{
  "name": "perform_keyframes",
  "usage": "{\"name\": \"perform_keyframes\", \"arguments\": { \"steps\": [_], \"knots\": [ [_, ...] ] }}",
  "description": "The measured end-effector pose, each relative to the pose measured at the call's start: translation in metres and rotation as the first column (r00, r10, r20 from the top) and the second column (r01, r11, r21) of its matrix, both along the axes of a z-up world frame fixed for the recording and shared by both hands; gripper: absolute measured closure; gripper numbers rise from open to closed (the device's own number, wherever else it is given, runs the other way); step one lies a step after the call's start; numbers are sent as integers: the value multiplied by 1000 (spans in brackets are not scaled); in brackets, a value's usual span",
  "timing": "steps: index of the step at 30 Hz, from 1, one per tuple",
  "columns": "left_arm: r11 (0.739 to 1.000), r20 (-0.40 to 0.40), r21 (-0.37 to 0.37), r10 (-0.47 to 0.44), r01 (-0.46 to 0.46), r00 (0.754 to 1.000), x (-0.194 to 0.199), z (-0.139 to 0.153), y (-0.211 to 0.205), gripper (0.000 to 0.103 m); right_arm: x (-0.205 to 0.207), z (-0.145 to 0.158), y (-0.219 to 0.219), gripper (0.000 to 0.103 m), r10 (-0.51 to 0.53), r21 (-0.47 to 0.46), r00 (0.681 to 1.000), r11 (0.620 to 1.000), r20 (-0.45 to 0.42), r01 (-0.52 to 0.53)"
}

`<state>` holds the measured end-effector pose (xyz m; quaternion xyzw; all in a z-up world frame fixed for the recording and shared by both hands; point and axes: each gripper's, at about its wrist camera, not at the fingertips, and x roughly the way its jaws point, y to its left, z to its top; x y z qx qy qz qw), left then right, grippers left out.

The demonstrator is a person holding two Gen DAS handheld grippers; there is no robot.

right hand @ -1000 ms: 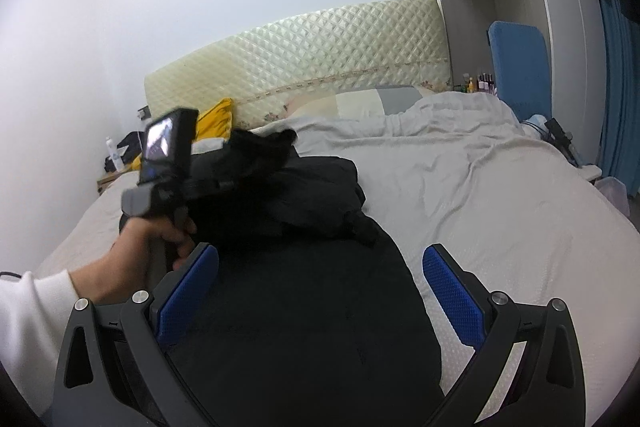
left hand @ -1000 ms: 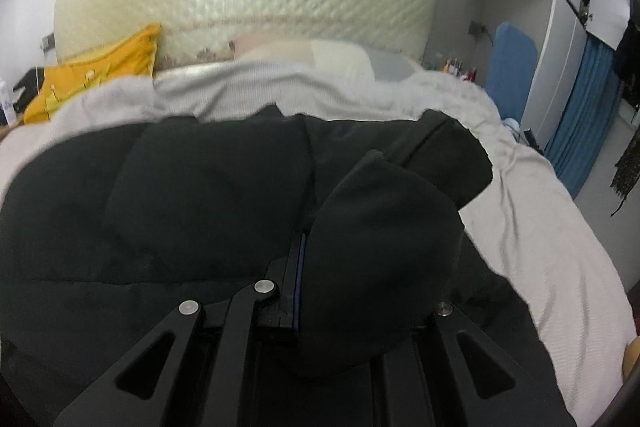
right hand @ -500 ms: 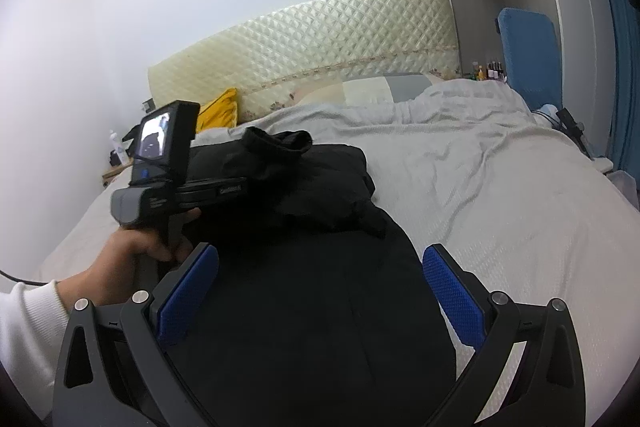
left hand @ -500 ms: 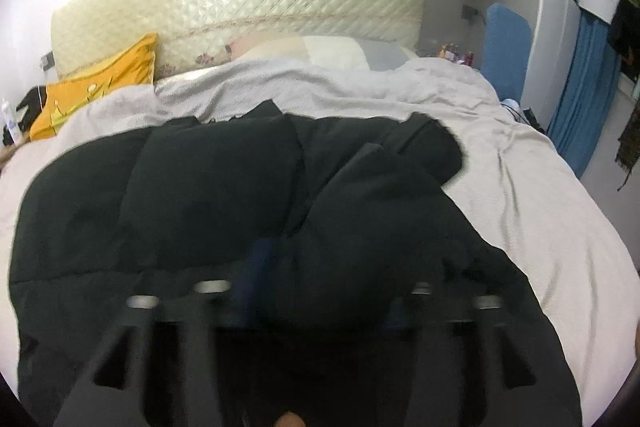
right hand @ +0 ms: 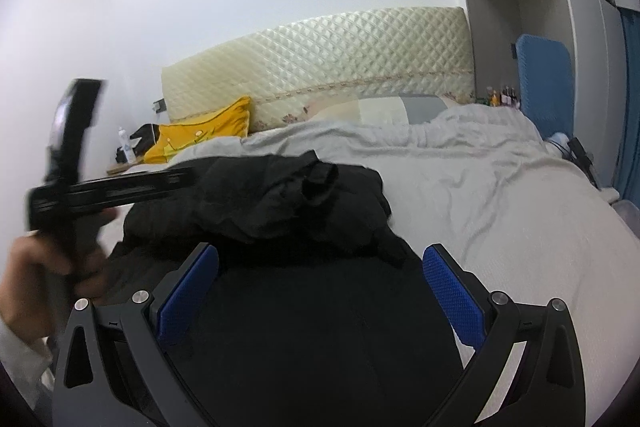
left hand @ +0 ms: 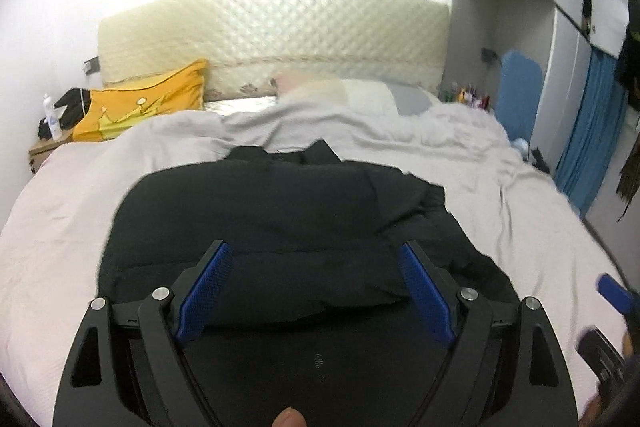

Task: Fold large clothes

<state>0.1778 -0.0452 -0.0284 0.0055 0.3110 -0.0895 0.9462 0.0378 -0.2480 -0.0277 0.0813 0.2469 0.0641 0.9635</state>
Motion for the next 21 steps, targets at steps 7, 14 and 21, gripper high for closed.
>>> {"name": "perform_keyframes", "arguments": {
  "steps": [7,14,21],
  "knots": [
    [995,-9,-35,97,-97,995,14,15,68,17,54,28,15,4,33,-31,999,999,38,-32],
    [987,-70,-37,154,-156,986,53,-21,107,17,127,12,39,37,75,-51,997,996,-24,-76],
    [986,-114,24,166,-165,980,105,-59,121,17,187,-46,62,40,95,-83,988,991,-124,-106]
  ]
}}
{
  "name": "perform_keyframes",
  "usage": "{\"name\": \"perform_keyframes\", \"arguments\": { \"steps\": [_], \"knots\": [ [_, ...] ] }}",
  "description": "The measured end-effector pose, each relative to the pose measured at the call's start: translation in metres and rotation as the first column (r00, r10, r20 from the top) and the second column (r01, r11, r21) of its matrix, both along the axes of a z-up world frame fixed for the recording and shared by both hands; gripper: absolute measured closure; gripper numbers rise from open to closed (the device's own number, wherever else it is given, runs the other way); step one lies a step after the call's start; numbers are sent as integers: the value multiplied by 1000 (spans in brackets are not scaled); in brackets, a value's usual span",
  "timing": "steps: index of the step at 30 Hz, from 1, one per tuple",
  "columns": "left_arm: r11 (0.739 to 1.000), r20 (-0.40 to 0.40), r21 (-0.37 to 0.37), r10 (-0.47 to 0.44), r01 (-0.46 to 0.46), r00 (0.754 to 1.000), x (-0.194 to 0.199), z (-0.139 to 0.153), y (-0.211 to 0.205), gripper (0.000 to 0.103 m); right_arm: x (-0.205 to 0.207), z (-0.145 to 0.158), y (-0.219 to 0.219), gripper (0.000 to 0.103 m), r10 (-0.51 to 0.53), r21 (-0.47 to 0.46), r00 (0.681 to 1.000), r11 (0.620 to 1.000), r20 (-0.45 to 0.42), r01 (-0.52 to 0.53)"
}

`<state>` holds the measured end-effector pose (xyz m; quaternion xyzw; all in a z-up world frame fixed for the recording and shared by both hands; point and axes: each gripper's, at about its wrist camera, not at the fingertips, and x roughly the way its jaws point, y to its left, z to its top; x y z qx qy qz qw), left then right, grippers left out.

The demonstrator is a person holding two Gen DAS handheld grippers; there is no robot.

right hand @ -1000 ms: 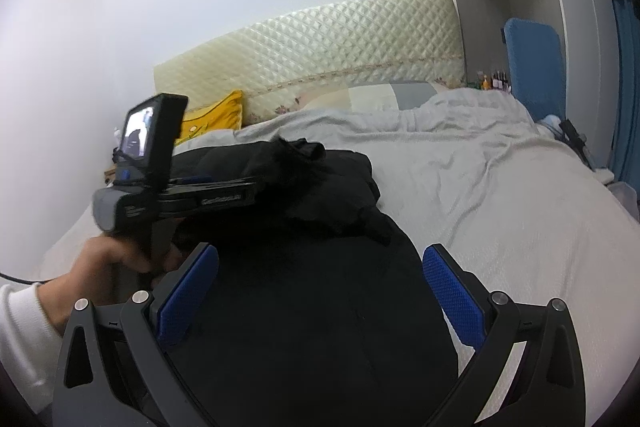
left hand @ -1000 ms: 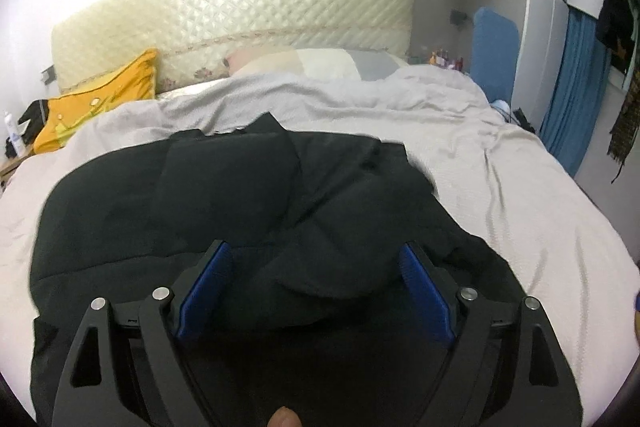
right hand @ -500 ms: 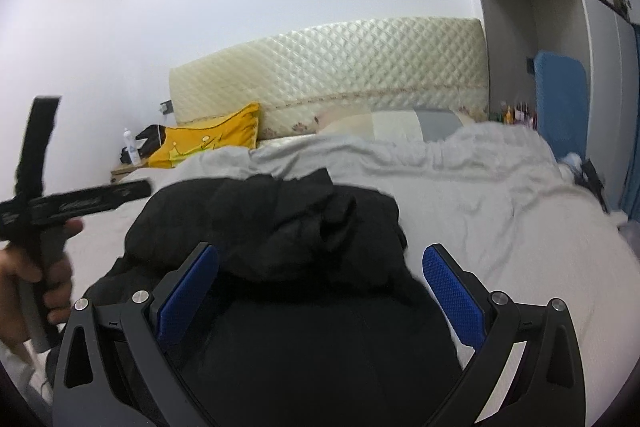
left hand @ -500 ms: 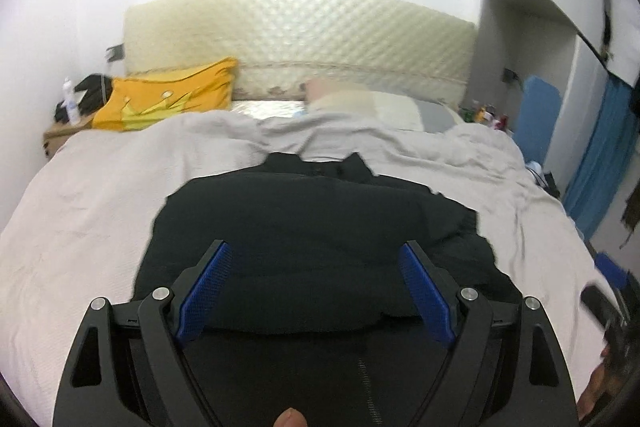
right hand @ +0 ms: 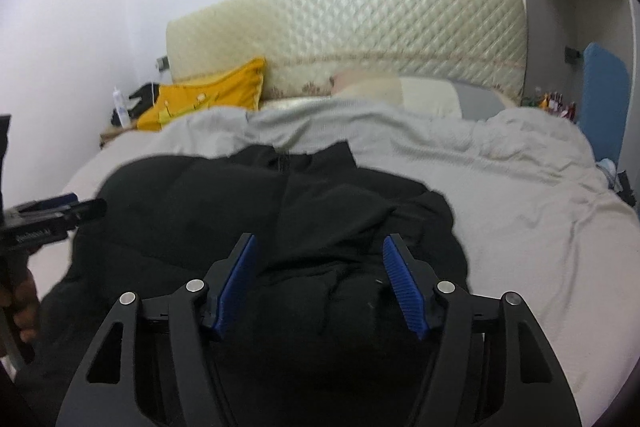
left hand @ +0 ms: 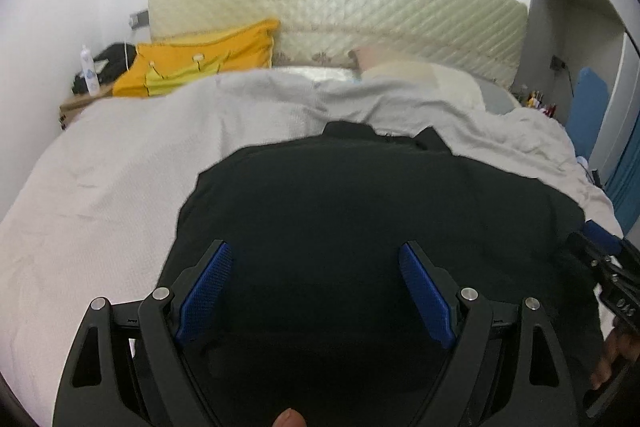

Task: Fold large clothes

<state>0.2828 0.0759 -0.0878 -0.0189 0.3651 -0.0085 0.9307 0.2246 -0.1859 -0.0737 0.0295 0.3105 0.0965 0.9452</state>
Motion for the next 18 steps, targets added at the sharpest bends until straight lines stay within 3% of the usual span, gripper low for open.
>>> {"name": "perform_keyframes", "arguments": {
  "steps": [3,6,18],
  "knots": [
    [999,9,44,-24,23,1000,15,-14,2,16,18,-25,1,40,-7,-21,1000,1000,-26,7],
    [1000,18,-8,-11,11,1000,25,-20,9,16,31,-43,-1,40,5,-15,1000,1000,-30,-5],
    [1000,11,-16,-16,16,1000,46,-40,2,14,50,-71,5,38,2,-46,999,999,-51,-5]
  ]
}}
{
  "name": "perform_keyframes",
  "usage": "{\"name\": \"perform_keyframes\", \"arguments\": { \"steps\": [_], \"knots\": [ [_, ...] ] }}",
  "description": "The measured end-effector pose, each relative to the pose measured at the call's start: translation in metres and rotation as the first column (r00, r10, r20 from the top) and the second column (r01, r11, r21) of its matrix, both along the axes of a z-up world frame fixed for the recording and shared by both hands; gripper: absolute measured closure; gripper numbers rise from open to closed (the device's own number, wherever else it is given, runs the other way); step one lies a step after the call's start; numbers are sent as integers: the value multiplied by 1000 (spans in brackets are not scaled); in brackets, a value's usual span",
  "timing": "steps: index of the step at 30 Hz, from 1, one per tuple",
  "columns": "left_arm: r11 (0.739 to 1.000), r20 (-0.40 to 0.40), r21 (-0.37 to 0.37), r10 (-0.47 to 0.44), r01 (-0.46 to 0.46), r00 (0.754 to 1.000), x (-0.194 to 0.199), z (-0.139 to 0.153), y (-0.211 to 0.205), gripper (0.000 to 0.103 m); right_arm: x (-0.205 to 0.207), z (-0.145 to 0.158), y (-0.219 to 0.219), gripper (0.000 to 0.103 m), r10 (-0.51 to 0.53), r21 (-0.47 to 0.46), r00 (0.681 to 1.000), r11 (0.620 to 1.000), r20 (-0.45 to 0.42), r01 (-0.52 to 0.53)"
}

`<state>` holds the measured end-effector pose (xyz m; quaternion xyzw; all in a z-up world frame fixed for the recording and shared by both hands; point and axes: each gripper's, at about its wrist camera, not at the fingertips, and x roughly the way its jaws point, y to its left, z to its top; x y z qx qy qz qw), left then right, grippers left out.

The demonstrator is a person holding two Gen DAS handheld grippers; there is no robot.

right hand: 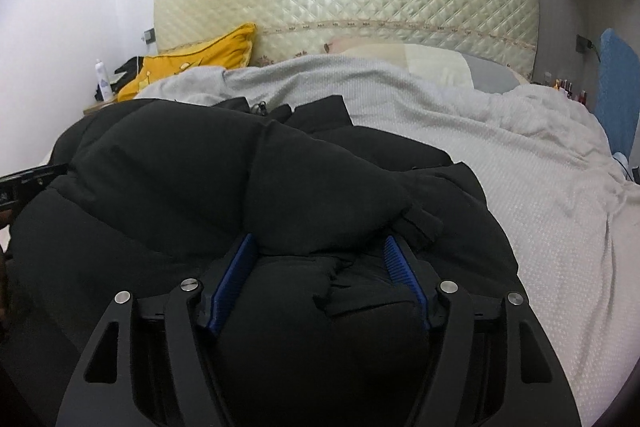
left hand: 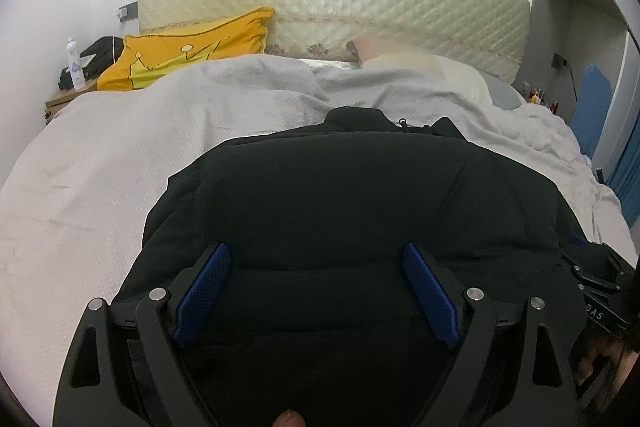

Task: Fold large clothes

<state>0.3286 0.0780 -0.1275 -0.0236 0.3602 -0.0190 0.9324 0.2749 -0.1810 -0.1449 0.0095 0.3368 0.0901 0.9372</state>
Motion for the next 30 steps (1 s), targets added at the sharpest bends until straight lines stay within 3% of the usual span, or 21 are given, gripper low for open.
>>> {"name": "perform_keyframes", "arguments": {
  "steps": [8,16,20,22,26,30],
  "knots": [
    [1000,-29,15,5,-5,1000,-16,12,-1,14,2,8,-1,37,-2,-10,998,1000,-59,2],
    [1000,-18,-8,20,-20,1000,-44,30,8,14,-18,28,-19,34,-9,54,998,998,-65,12],
    [999,-14,-47,23,-24,1000,-62,40,14,14,-40,39,-35,20,-21,81,999,996,-32,24],
    [998,-2,-52,27,-27,1000,-71,46,13,14,-47,41,-46,20,-44,110,999,993,-26,47],
    [998,8,-66,18,-17,1000,-81,48,6,14,-43,26,-68,13,-102,256,991,959,-89,122],
    [998,-1,-67,15,-15,1000,-85,43,1,14,-37,15,-62,12,-92,232,990,966,-106,114]
  ]
}}
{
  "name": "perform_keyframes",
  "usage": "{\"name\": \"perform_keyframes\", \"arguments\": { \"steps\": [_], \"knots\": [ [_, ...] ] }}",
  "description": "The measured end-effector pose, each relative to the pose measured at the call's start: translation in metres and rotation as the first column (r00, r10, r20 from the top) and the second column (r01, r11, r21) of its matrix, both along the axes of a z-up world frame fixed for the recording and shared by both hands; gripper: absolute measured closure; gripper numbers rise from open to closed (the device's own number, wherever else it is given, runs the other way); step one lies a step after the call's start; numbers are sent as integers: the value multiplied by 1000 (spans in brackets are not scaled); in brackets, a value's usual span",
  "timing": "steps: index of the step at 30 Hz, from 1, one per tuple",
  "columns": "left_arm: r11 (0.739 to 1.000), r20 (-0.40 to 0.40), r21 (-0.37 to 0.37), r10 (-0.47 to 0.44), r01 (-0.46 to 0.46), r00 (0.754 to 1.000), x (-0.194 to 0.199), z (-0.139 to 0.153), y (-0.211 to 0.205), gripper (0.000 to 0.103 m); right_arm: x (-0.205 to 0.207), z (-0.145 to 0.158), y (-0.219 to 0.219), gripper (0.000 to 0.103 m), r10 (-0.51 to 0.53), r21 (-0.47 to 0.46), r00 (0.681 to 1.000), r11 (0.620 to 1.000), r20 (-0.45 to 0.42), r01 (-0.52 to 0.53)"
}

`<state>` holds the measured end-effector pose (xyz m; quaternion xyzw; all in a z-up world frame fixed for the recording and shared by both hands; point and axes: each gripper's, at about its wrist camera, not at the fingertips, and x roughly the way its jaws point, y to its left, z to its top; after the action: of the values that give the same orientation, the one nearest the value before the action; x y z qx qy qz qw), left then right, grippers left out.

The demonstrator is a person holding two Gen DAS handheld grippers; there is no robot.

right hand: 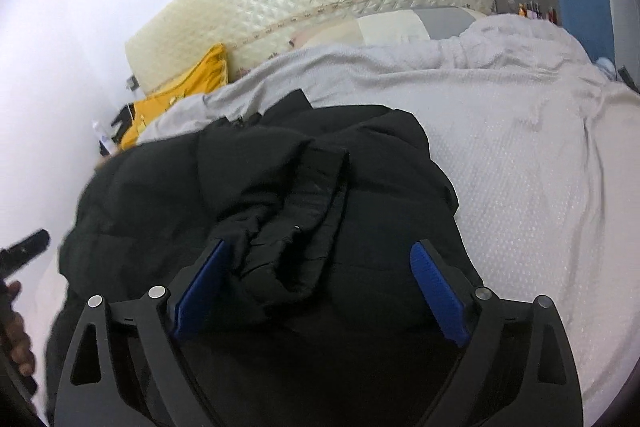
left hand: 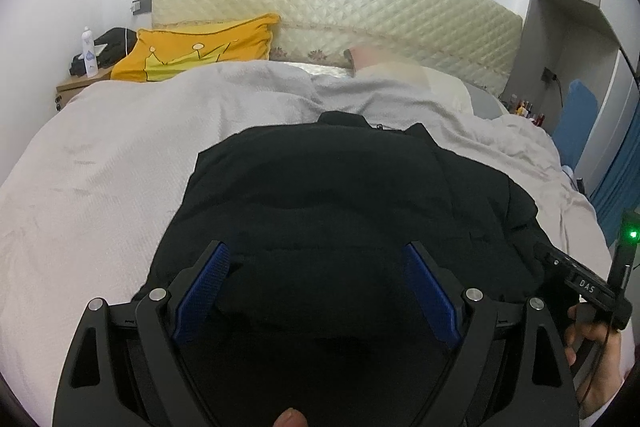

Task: Fold large clothes
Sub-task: 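Press the folded jacket flat with the right gripper and withdraw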

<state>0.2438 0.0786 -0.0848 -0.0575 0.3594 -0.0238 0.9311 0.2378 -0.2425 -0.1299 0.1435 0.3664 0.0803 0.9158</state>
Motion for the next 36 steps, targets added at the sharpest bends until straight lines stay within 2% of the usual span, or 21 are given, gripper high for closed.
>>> {"name": "perform_keyframes", "arguments": {
  "steps": [4,6,8,9,10,12,15,17,19,21,23,25,28,29,31,33,36],
  "knots": [
    [1000,-17,-18,1,-1,1000,1,-7,-3,14,4,-1,0,15,16,36,1000,999,-3,-16],
    [1000,-26,-21,-4,3,1000,1,-10,-6,14,5,-1,6,51,59,69,998,996,3,-59],
    [1000,-36,-25,-15,14,999,0,-13,-11,14,5,0,20,62,93,33,996,995,-5,-93],
    [1000,-38,-26,-19,18,999,0,-13,-13,14,5,2,29,75,120,1,993,993,-9,-120],
    [999,-37,-25,-21,20,999,-1,-13,-14,14,6,4,34,84,139,-4,990,990,-12,-139],
    [1000,-26,-22,-21,21,999,-4,-11,-16,14,2,12,40,91,138,-50,990,989,5,-138],
    [1000,-13,-26,-16,16,1000,-6,-8,-18,14,-6,33,42,93,121,-150,990,983,72,-109],
    [999,-10,-33,-20,20,1000,-7,-8,-19,14,-6,44,34,94,95,-141,990,987,102,-80],
    [999,-15,-26,-31,31,999,-7,-11,-24,14,-4,47,27,94,74,-176,990,983,118,-52],
    [999,-24,-12,-39,39,999,-7,-14,-29,14,2,39,21,94,54,-206,993,978,100,-33],
    [999,-28,-9,-44,44,999,-7,-16,-32,14,9,20,18,94,50,-201,997,979,56,-38],
    [999,-31,0,-46,46,998,-7,-17,-35,14,12,2,22,94,58,-237,998,970,35,-49],
    [999,-27,13,-42,42,999,-9,-15,-35,14,8,1,29,90,61,-269,997,962,48,-46],
    [999,-23,16,-39,40,999,-10,-12,-35,14,7,5,28,87,58,-264,997,963,50,-43],
    [999,-14,19,-38,38,999,-13,-5,-34,14,1,15,27,70,55,-255,997,966,51,-40],
    [999,-8,25,-38,39,999,-18,5,-35,14,-9,27,26,45,63,-239,995,970,74,-44],
    [999,13,22,-50,50,999,-32,28,-36,14,-23,51,28,44,78,-242,992,969,100,-52]
  ]
}}
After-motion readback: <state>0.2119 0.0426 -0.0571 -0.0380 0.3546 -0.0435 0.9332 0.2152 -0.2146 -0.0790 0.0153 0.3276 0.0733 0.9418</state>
